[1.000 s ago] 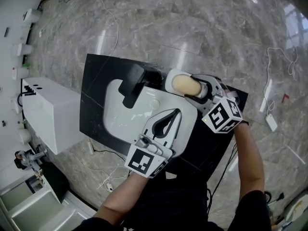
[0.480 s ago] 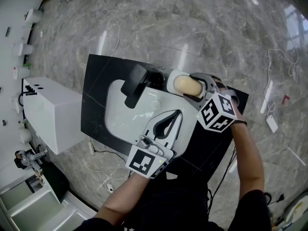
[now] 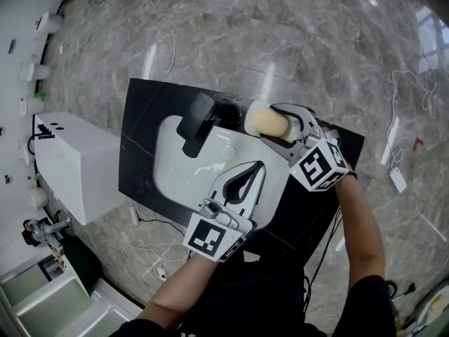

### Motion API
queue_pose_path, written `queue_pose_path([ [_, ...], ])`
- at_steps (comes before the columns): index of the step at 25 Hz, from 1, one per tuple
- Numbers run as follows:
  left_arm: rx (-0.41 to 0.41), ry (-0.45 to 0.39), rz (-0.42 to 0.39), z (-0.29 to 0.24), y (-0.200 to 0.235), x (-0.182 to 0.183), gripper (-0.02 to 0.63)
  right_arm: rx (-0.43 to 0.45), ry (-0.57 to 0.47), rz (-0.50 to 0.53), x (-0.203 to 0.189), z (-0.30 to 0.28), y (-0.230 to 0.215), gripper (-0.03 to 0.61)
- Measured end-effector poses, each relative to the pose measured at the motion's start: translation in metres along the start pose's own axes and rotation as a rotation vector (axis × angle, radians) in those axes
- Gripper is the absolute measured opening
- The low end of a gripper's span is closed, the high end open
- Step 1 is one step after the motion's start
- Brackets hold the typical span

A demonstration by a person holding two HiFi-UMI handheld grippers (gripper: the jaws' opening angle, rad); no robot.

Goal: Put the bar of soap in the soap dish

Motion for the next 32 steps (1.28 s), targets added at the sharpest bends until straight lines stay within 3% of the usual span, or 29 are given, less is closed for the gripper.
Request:
queue_pose_path([
  [12,-0.004,0.005,-0.003,-0.001,0.001,0.0,0.008,0.013,0.088,-0.015,-0.024,-0.002,0.002,0.273],
  [20,-0.019,-0.011,-0.014,0.007,-0.003,0.008,0.008,-0.06,0.123,-0.001,-0.01,0.012,0.015,0.273],
  [27,-0.056,-0.03,-0.056,0.025,-0.01,0.021,0.008,-0.147,-0.017,-0.096,0.051,0.055,0.033,0.263],
  [32,-0.07,-0.056,-0.085,0.041,-0.022,0.048,0.008,-0.267,-0.126,-0.175,0.111,0.091,0.047,0.139],
])
Point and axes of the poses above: the fingertips, and each gripper's own axes: z backward along the fingers, y to its left, x out of its top, the point moved 4 cm from there along z, backward along the fingers, and after that the axes turned 2 degrees about x, right-handed, at the moved point
